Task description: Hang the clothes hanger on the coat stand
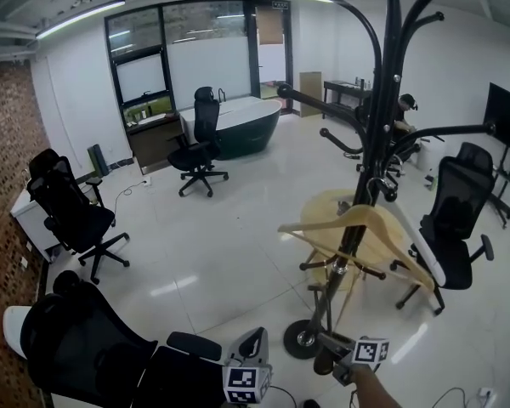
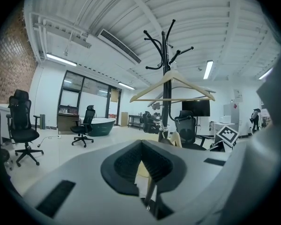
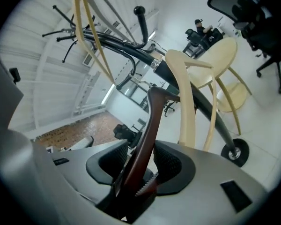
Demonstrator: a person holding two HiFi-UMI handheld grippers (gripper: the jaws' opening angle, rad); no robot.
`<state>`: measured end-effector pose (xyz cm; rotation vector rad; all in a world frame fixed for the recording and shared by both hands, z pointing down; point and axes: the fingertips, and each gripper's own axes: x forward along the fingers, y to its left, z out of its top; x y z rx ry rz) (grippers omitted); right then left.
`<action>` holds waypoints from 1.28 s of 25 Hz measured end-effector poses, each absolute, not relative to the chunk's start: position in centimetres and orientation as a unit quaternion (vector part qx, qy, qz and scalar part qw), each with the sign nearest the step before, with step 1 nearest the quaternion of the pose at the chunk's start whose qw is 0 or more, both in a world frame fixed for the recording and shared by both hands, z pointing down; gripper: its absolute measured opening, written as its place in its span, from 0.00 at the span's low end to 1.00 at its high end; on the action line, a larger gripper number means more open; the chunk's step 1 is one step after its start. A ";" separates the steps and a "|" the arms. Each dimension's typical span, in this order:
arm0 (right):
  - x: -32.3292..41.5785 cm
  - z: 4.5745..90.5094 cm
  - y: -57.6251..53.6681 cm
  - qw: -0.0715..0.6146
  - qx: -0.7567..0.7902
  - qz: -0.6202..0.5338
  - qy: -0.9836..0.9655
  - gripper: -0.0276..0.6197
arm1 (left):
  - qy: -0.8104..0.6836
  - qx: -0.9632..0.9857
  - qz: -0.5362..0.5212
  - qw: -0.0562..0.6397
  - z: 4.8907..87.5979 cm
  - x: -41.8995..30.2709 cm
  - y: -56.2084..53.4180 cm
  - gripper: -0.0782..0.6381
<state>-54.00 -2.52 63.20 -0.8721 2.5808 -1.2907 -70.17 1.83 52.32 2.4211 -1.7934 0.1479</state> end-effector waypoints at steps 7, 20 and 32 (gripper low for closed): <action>-51.5 63.0 -1.8 0.006 -0.389 -0.356 0.850 0.28 | -0.582 0.808 0.056 0.070 52.8 -68.7 2.0 0.13; -52.3 56.8 2.3 0.006 -0.482 -0.179 0.857 0.06 | -0.563 0.821 0.067 0.069 53.1 -68.7 4.4 0.13; -55.2 55.5 8.5 0.017 -0.539 -0.117 0.834 0.04 | -0.546 0.833 0.065 0.069 55.4 -71.5 9.3 0.13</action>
